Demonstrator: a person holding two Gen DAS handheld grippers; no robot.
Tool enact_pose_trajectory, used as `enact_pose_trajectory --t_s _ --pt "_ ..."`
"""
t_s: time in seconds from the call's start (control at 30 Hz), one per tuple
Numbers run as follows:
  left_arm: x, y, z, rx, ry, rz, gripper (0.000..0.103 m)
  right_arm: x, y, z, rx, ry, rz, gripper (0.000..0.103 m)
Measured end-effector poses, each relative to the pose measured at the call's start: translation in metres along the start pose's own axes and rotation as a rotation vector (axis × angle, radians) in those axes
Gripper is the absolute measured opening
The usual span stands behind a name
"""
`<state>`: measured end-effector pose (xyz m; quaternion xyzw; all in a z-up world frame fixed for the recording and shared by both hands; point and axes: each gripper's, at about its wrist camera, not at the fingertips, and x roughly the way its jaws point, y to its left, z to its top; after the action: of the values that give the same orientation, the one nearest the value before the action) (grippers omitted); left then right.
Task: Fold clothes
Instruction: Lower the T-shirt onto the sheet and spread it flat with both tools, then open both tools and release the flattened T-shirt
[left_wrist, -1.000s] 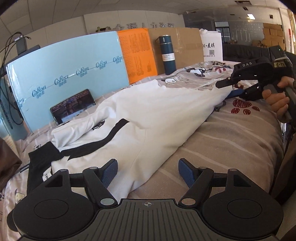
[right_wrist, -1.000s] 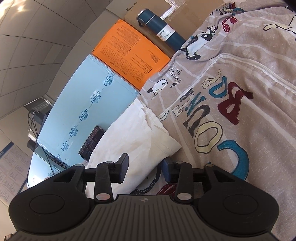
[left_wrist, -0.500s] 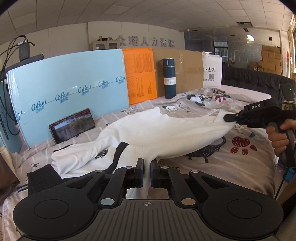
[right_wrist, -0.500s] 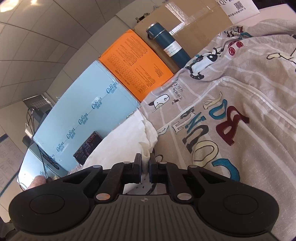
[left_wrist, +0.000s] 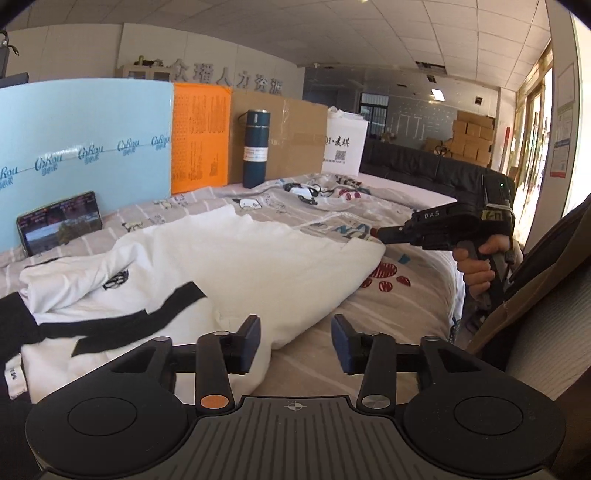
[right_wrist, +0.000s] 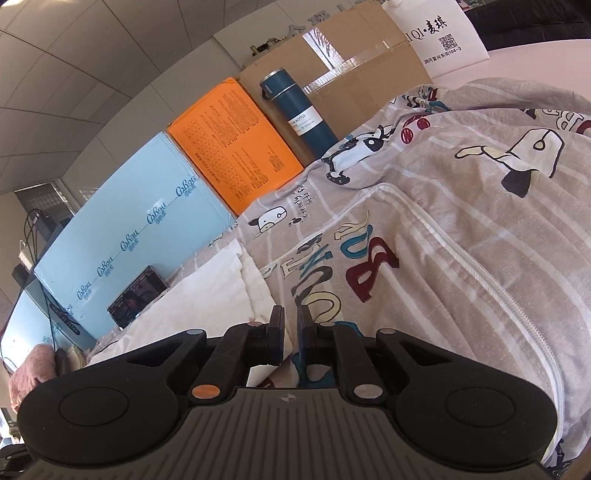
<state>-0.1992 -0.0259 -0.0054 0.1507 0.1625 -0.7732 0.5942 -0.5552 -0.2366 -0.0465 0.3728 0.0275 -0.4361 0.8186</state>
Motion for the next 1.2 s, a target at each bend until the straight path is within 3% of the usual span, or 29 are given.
enact_pose_trajectory --t_s 0.03,0.1,0.17,0.27,0.4,0.5,0.57,0.63,0.67,0.73,0.8,0.83,1.0,1.2 --pt "0.0 0.009 0.002 -0.013 -0.002 0.069 0.058 0.002 0.004 0.001 -0.02 0.001 0.012 0.017" --pt "0.001 0.027 0.006 -0.04 -0.007 0.208 0.058 0.008 0.016 0.004 -0.064 0.01 0.064 0.04" --pt "0.008 0.051 0.006 -0.061 0.028 0.357 0.057 0.021 0.036 0.006 -0.118 0.057 0.168 0.041" --pt "0.022 0.075 0.002 -0.1 0.11 0.394 0.058 0.041 0.069 0.008 -0.203 0.132 0.324 0.053" --pt "0.034 0.075 -0.007 -0.076 0.177 0.328 0.058 0.073 0.135 -0.012 -0.369 0.263 0.526 0.065" --pt "0.036 0.067 -0.014 -0.025 0.199 0.301 0.053 0.097 0.173 -0.031 -0.472 0.358 0.581 0.066" --pt "0.032 0.064 -0.016 -0.006 0.188 0.28 0.027 0.114 0.196 -0.043 -0.542 0.421 0.611 0.066" --pt "0.027 0.062 -0.017 0.007 0.171 0.265 0.013 0.128 0.208 -0.054 -0.6 0.476 0.599 0.066" --pt "0.023 0.062 -0.016 0.006 0.153 0.251 0.012 0.134 0.21 -0.06 -0.62 0.506 0.595 0.065" --pt "0.01 0.062 -0.015 -0.011 0.096 0.209 0.011 0.141 0.211 -0.067 -0.636 0.548 0.597 0.059" --pt "-0.006 0.061 -0.015 -0.042 0.027 0.151 0.01 0.137 0.207 -0.07 -0.641 0.557 0.627 0.044" --pt "-0.014 0.06 -0.014 -0.058 -0.011 0.115 0.009 0.135 0.205 -0.071 -0.643 0.556 0.643 0.042" --pt "-0.057 0.043 -0.018 -0.092 -0.164 -0.082 0.009 0.11 0.199 -0.063 -0.605 0.546 0.805 0.018" --pt "-0.083 0.02 -0.033 -0.177 -0.207 -0.221 0.009 0.064 0.193 -0.062 -0.574 0.575 0.981 0.012"
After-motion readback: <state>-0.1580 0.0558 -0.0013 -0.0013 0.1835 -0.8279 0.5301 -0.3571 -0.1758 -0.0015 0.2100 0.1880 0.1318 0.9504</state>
